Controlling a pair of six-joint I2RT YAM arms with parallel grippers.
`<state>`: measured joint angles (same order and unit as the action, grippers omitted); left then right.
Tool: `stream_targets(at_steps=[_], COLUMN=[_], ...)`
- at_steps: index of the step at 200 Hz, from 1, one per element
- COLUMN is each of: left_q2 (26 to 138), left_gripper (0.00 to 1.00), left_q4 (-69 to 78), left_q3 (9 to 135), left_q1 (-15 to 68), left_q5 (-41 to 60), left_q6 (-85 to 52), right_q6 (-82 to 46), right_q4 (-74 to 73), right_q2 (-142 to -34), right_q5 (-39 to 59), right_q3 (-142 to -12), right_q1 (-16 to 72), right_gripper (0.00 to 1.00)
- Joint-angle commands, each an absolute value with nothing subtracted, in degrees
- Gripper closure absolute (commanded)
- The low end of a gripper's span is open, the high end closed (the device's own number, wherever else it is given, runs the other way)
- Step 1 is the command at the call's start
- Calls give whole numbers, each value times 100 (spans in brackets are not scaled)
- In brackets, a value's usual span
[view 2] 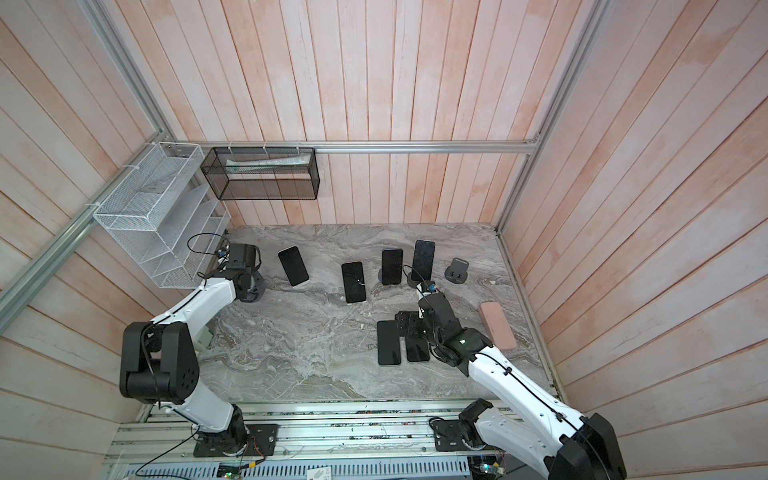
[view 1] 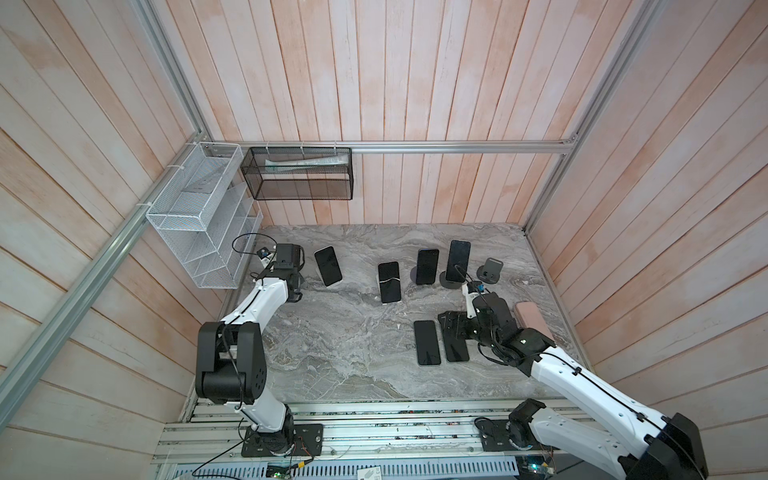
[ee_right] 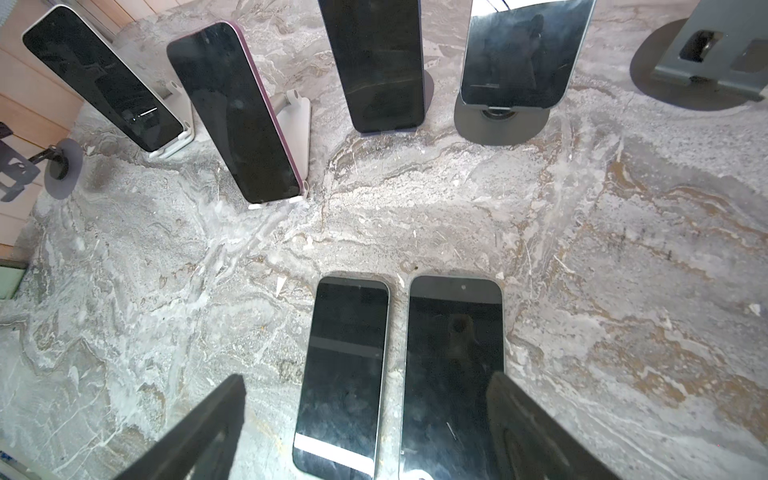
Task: Remove the phone from the phone stand
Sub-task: 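Move the right gripper to the pink-edged phone while the left gripper swings away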
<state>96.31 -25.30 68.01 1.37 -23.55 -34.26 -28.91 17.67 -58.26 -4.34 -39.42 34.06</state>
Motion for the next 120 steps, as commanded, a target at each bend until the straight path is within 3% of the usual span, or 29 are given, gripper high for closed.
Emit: stream_targets(at_steps=[1,60,95,111,120], left_q2=[10057,11070,11190,11251,11316], left_gripper=[41,39,38,33,25], left_q4=[-2095,-2364,-2349,-2320,-2405], left_q3=[7352,8097,8107,8151,8236], left_q1=[12,-105,-130,-133,-132], left_q5=[-2253,-2234,-2021,-1943,-2049], left_q6=[-3019,-2842,-2782,-2696,-2665], right_q6=[-2845,-2636,-2383,-2414,-2449], right_q4=[1360,1542,1756,1568,1472], right_q2=[-6237,-7464,-7466,-7325,-7266], right_q5=[-467,-63,-67,-88,-80], right_q3=[-4356,-5607,-5810,-5632,-5541], right_q1=[3367,2958,2956,2962,2956], right_gripper=[9,9,9,8,8])
